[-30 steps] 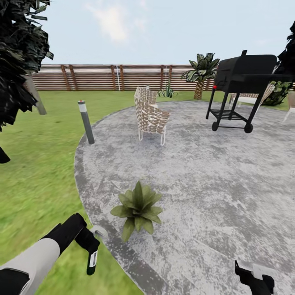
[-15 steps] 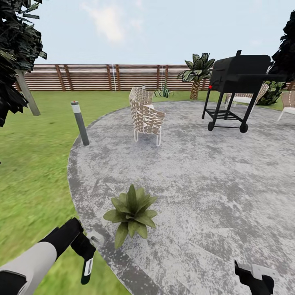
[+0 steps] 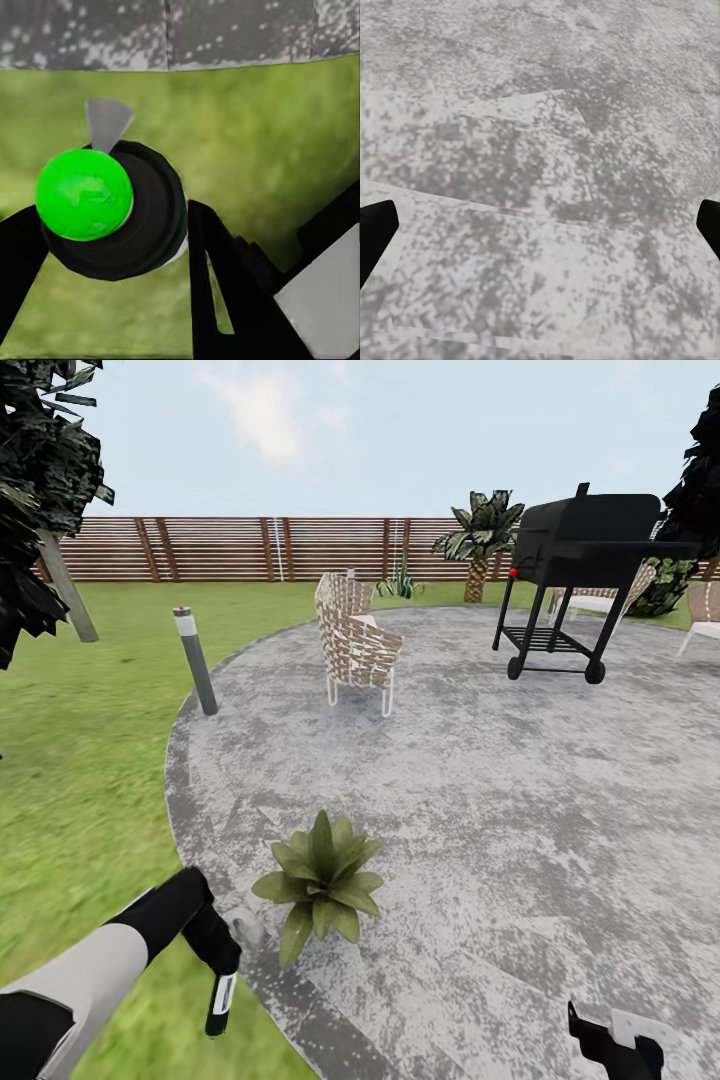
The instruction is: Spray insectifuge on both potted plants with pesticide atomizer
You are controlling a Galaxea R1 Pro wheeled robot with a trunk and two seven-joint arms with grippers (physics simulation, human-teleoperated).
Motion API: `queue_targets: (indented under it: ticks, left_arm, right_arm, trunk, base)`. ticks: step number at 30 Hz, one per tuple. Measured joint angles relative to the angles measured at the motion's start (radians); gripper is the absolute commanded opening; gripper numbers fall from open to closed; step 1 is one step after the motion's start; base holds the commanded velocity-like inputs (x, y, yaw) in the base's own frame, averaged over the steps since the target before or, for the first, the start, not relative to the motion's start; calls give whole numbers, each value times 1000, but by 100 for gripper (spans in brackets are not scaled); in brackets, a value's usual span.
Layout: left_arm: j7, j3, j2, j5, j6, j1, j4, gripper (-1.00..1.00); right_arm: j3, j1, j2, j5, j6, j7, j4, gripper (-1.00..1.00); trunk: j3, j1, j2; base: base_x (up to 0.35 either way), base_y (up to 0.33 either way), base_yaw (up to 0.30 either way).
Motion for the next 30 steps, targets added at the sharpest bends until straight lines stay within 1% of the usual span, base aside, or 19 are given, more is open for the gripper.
queue_targets:
  ticks: [1,2,4,9,15,19,22,27,30]
  left_arm:
    - [0,0,-1,-45,0,-1,0,-100]
    - [-1,2,-3,-79,1,-2,0,-100]
    - [-2,5,-8,-100,2,-4,0,-100]
    - [-2,9,-10,-106,3,-5,0,-100]
    - [-11,9,0,-106,3,-7,-22,-100]
    - [-85,8,1,-114,1,-17,-100,-100]
    - [-107,6,4,-123,0,-24,-118,-100]
    - [-110,2,9,-127,-13,-6,-107,-100]
    - [-111,4,10,-126,-16,27,-105,-100]
  right_arm:
    - [0,0,0,0,0,1,1,100]
    - [0,0,0,0,0,2,1,100]
    - [0,0,-2,1,0,2,0,100]
    - [0,1,-2,2,0,2,0,100]
    - [0,0,-2,2,0,2,1,100]
    - [0,0,-2,3,0,2,1,100]
    - [0,0,-2,4,0,2,1,100]
    - [0,0,0,5,0,2,3,100]
    - [1,0,0,5,0,2,3,100]
  trunk:
    - [0,0,0]
    - [0,0,0]
    - [0,0,0]
    - [0,0,0]
    - [0,0,0]
    - [0,0,0]
    - [0,0,0]
    - [0,0,0]
    - [0,0,0]
  base:
    - [98,89,0]
    - [150,140,0]
    - [211,202,0]
    - [145,141,0]
    - [6,6,0]
    - [0,0,0]
    - [0,0,0]
    - [0,0,0]
    - [0,0,0]
